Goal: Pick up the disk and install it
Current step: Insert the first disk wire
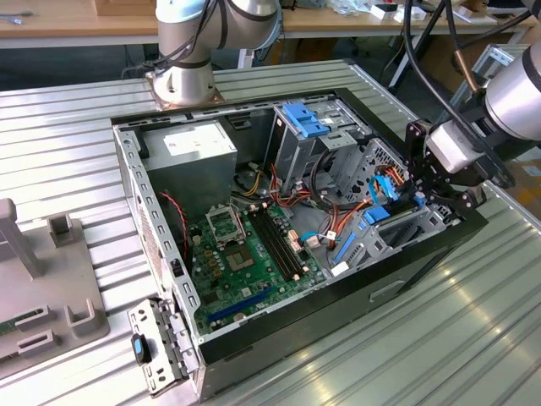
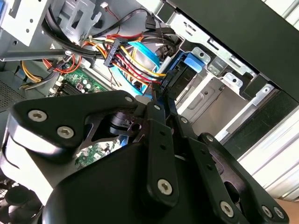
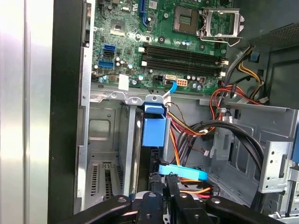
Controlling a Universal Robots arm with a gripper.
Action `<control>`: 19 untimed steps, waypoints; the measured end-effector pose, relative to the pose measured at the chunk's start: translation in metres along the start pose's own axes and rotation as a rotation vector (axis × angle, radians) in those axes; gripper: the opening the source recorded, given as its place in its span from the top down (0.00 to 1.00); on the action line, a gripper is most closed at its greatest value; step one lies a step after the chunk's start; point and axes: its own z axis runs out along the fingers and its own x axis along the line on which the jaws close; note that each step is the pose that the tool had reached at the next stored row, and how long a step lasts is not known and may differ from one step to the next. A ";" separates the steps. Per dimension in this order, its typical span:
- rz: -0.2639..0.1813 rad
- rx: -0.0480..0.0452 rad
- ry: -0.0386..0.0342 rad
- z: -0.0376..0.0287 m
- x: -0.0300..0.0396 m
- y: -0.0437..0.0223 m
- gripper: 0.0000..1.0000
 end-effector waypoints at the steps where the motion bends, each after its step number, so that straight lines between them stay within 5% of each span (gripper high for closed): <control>1: 0.000 0.0000 0.0005 0.0001 0.0000 0.0000 0.84; 9: 0.001 -0.0011 0.0075 0.0000 0.0031 0.0002 0.84; 11: 0.001 -0.0031 0.0185 0.0003 0.0032 0.0001 0.84; 19: 0.002 -0.0101 0.0224 0.0003 0.0032 0.0001 0.84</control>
